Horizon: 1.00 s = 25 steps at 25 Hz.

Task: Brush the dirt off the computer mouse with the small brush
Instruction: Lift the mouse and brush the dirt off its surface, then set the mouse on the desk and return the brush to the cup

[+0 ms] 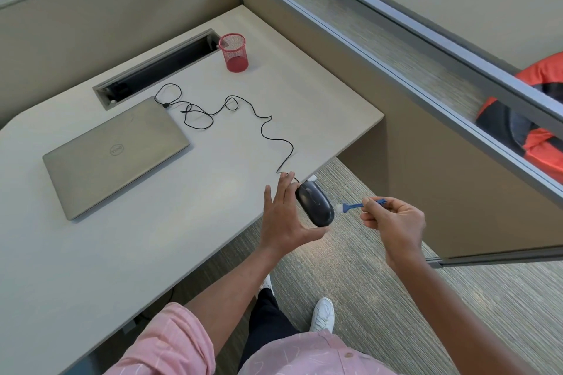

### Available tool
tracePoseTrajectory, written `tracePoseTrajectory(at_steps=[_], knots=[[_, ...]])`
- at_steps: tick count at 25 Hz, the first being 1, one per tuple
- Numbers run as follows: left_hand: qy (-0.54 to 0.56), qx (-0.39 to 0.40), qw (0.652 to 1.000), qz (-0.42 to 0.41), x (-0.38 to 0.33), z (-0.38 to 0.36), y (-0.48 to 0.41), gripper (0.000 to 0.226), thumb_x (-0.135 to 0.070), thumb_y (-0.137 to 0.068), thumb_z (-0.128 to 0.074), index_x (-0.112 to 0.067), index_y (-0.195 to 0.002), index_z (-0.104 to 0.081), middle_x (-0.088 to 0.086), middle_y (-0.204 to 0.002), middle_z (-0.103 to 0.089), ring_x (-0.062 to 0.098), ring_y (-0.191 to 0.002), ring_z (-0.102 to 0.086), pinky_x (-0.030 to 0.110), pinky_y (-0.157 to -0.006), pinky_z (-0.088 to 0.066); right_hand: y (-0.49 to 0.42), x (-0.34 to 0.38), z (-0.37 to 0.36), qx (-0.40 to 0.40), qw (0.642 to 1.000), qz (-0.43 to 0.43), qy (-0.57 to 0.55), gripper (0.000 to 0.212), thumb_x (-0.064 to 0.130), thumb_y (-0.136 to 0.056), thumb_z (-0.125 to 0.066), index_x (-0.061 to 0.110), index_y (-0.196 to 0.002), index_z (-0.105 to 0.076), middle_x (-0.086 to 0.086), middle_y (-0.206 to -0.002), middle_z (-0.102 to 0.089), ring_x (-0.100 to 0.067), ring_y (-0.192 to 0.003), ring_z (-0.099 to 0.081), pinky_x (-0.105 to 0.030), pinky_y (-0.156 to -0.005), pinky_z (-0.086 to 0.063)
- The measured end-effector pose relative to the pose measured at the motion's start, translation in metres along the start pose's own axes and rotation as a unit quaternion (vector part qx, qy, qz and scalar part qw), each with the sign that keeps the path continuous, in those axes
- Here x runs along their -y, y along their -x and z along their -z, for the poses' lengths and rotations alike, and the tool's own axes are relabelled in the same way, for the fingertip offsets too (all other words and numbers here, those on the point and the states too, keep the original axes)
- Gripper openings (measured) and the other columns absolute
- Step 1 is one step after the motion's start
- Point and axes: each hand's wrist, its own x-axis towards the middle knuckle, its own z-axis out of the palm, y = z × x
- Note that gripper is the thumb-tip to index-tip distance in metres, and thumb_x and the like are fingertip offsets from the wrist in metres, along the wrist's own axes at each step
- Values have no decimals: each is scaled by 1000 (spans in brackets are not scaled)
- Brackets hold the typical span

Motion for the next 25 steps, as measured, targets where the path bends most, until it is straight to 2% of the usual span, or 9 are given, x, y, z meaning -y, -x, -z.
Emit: tracePoseTrajectory(at_steps=[6, 10, 13, 17, 19, 25], knots=[[-9, -9, 1000, 21, 9, 4, -10, 119, -83, -66, -86, -17, -155, -42, -1, -181, -26, 17, -173, -9, 60, -139, -8, -6, -4, 11, 43, 996, -45, -68, 15, 11, -92, -91, 0, -97, -82, -17, -80, -81, -18, -65, -76, -23, -63, -64], [-16, -6, 999, 35, 29, 11, -24, 120, -81, -65, -87, -18, -156, -42, -2, -182, -24, 16, -173, -7, 56, -139, -6, -16, -1, -7, 117, 969, -138, -171, 14, 16, -93, -89, 6, -95, -80, -10, -80, -78, -15, -68, -74, -23, -64, -63], [-19, 3, 999, 30, 47, 21, -46, 119, -81, -64, -84, -18, -155, -41, -3, -182, -23, 16, -173, -7, 55, -140, -5, -25, 0, -32, 147, 949, -173, -217, 15, 12, -95, -84, 3, -105, -78, -14, -88, -80, -20, -76, -79, -25, -68, -66], [-29, 4, 999, 32, 71, 40, -83, 120, -84, -62, -77, -17, -155, -40, -1, -182, -24, 18, -173, -9, 58, -139, -8, -41, 8, -77, 184, 937, -193, -227, 28, 9, -91, -84, -2, -116, -77, -24, -106, -83, -28, -90, -85, -29, -74, -68], [-33, 2, 999, 31, 85, 49, -102, 120, -82, -65, -82, -15, -156, -40, 0, -182, -23, 19, -173, -8, 60, -138, -10, -50, 14, -102, 195, 932, -206, -226, 29, 9, -92, -83, -1, -119, -79, -23, -111, -83, -28, -94, -85, -30, -75, -69], [-37, -16, 998, 47, 128, 72, -148, 110, -75, -66, -89, -16, -147, -45, 1, -186, -6, 21, -174, 3, 61, -138, -14, -73, 33, -162, 208, 932, -213, -207, 30, 13, -91, -81, 1, -119, -83, -14, -102, -83, -21, -85, -82, -29, -73, -68]])
